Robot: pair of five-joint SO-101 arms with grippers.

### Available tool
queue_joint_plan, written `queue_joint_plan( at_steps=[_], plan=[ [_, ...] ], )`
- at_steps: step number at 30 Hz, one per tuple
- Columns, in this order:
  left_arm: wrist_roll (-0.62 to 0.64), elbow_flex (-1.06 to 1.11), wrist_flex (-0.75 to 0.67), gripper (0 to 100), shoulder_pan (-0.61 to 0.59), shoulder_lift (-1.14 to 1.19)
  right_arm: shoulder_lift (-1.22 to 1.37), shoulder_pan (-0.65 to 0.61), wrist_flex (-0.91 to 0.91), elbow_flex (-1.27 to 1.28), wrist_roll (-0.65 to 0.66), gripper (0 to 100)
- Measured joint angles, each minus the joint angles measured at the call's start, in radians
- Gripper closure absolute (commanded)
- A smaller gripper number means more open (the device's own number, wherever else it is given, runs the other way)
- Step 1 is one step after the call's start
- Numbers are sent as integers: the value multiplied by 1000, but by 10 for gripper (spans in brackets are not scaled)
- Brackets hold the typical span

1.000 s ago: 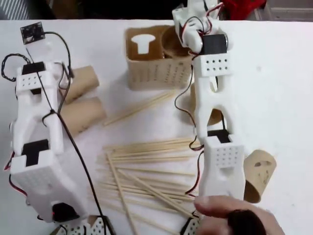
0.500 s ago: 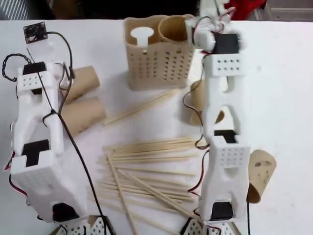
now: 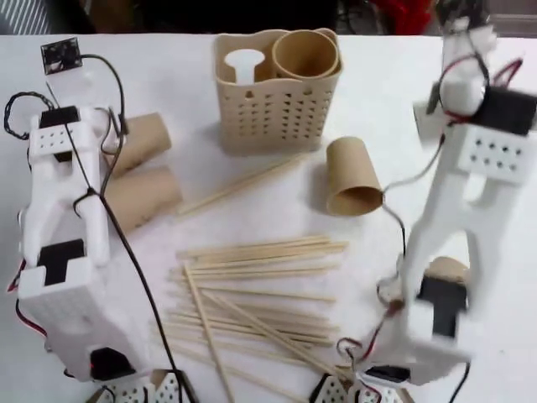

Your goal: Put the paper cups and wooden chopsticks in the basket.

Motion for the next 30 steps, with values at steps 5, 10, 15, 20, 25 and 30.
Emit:
queue_joint_plan(
  at_steps=[5, 10, 15, 20, 25, 30],
  plan=[
    [-5, -18, 0, 808, 0, 26, -385, 2, 0, 502, 295, 793],
    [-5, -20, 0, 808, 0, 38, -781, 44, 0, 980, 543, 744],
    [-5, -20, -2, 808, 0, 38, -987, 175, 0, 1270, 698, 742],
    [-5, -20, -2, 808, 0, 38, -1011, 362, 0, 1352, 855, 741],
    [-5, -20, -2, 808, 0, 38, -1019, 489, -52, 1456, 971, 741],
    [-5, -20, -2, 808, 0, 38, -1019, 577, -222, 1599, 1019, 741]
  ],
)
